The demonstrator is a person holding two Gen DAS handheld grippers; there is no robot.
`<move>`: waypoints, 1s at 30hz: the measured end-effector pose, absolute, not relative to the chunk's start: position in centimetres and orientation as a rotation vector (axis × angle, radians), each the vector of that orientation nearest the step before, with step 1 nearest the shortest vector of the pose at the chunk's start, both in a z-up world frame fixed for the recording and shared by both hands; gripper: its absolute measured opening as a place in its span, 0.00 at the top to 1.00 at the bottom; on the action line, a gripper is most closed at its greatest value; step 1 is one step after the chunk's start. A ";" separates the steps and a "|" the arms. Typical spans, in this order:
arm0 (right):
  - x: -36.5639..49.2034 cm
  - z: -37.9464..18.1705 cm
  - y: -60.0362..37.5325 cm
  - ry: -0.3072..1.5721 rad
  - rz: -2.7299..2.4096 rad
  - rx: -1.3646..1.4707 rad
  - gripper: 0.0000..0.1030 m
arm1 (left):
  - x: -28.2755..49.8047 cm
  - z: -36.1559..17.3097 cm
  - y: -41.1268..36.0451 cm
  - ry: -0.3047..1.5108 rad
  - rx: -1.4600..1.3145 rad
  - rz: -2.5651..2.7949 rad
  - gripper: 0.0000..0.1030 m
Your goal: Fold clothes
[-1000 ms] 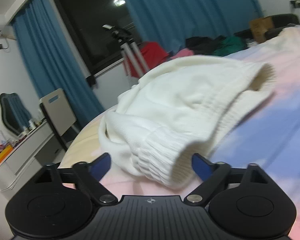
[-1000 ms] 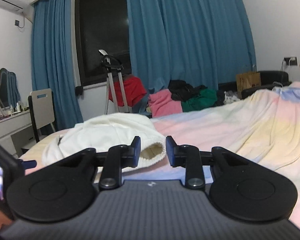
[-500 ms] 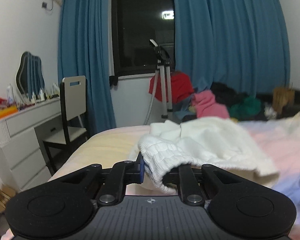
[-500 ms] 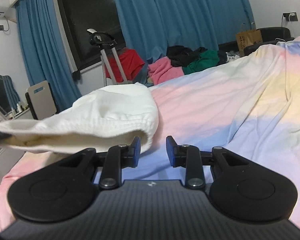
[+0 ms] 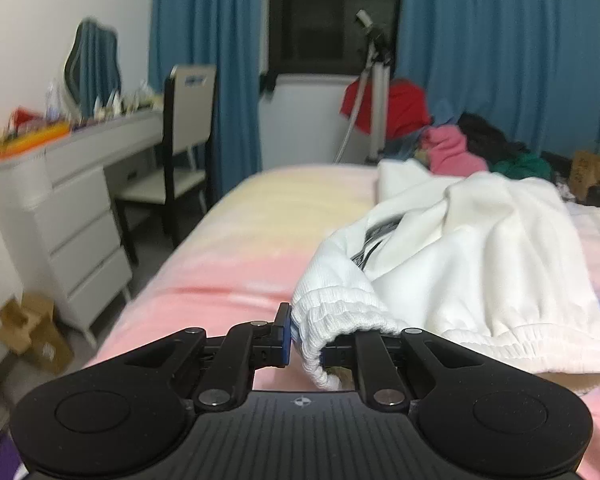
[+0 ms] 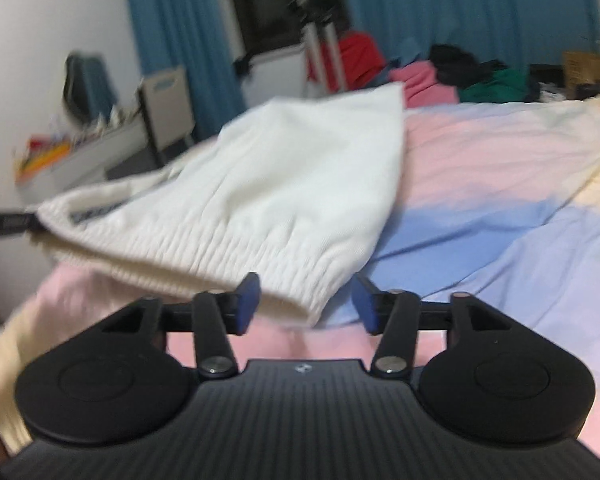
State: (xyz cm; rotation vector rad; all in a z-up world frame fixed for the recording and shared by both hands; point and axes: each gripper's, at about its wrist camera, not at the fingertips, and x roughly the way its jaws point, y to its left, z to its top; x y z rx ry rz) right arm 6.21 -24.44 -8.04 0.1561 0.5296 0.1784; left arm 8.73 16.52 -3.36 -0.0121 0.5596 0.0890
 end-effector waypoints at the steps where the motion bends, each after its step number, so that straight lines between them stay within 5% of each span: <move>1: 6.6 -8.3 -24.0 0.546 0.178 0.131 0.42 | 8.9 -3.5 16.7 0.572 -0.020 0.093 0.87; 8: 10.1 -10.4 -22.5 0.620 0.162 0.038 0.43 | 9.6 -4.7 17.0 0.617 -0.039 0.095 0.84; 11: 10.6 -10.3 -22.9 0.578 0.158 0.043 0.67 | 9.7 -5.0 17.4 0.623 -0.052 0.079 0.77; 17: 7.9 -6.2 -23.9 0.396 0.104 0.065 0.78 | 9.8 -6.0 16.2 0.656 0.037 0.018 0.60; 23: 4.2 -2.9 -24.2 0.223 0.077 0.011 0.79 | 7.1 -7.7 10.7 0.608 0.470 -0.080 0.45; 30: 5.0 -3.7 -24.4 0.297 0.065 -0.004 0.79 | 3.3 -12.0 5.0 0.452 1.097 -0.045 0.28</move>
